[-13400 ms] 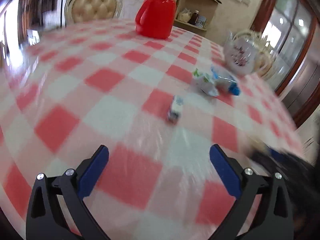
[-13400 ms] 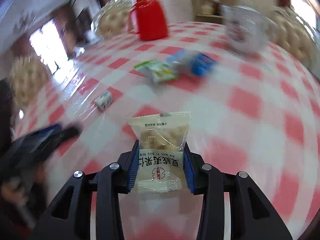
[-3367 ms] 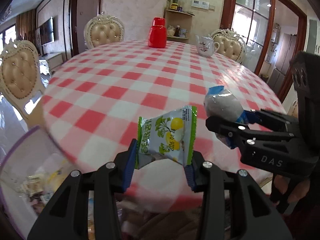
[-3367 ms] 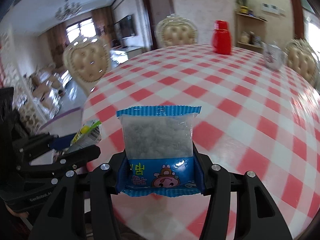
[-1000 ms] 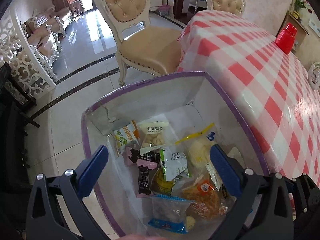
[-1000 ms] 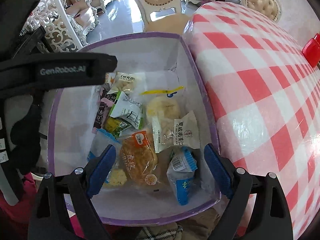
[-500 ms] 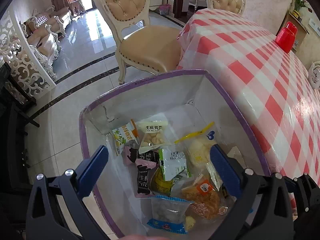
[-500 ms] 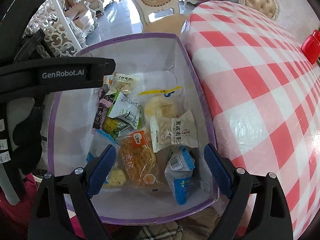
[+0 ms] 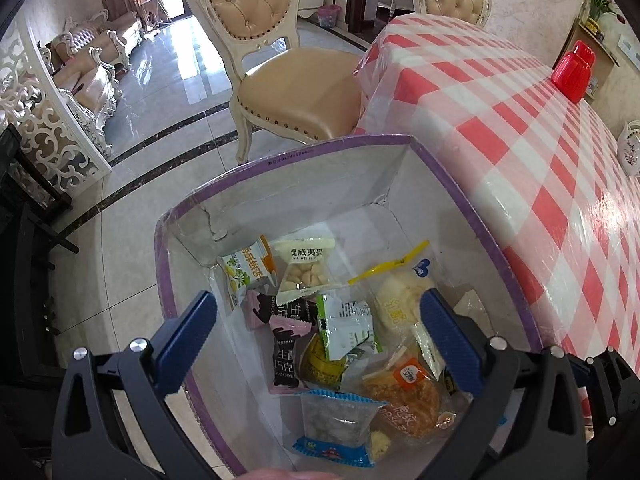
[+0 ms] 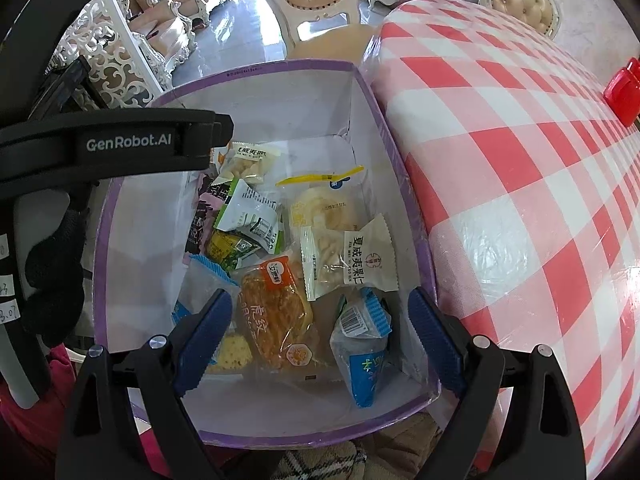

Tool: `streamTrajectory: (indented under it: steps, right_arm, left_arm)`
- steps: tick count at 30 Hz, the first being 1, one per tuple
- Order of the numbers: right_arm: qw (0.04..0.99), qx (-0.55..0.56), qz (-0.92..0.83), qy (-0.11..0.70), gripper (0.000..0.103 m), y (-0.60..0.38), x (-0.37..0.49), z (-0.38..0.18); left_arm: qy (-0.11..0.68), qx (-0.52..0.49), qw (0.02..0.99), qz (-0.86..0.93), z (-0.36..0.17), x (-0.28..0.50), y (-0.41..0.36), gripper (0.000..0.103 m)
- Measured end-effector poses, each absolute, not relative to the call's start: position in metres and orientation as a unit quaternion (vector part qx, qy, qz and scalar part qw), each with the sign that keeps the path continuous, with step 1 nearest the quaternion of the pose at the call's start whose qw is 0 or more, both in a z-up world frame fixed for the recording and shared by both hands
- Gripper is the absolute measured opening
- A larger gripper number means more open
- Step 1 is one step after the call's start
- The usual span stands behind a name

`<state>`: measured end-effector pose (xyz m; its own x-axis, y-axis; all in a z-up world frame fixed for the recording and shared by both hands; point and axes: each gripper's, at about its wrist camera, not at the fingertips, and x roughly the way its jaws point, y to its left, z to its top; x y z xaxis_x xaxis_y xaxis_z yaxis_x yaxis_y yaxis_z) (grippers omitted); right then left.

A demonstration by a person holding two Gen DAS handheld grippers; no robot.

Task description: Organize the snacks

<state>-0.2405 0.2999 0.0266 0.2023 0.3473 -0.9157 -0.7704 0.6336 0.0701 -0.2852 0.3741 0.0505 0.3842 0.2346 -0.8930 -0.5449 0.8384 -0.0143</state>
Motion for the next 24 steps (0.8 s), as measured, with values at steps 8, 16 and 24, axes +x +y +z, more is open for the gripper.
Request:
streamTrajectory:
  steps: [8, 16, 24]
  right_arm:
    - [0.745, -0.207, 0.376, 0.511, 0.087, 0.3, -0.241, 0.025]
    - [0.74, -0.207, 0.377, 0.517, 0.087, 0.3, -0.243, 0.019]
    - [0.737, -0.208, 0.378, 0.521, 0.087, 0.301, -0.244, 0.015]
  left_arm:
    - [0.503, -0.154, 0.817, 0.237, 0.049, -0.285, 0.374, 0.102]
    - [0.506, -0.153, 0.815, 0.235, 0.048, -0.284, 0.374, 0.102]
    - [0.51, -0.154, 0.813, 0.235, 0.045, -0.283, 0.375, 0.102]
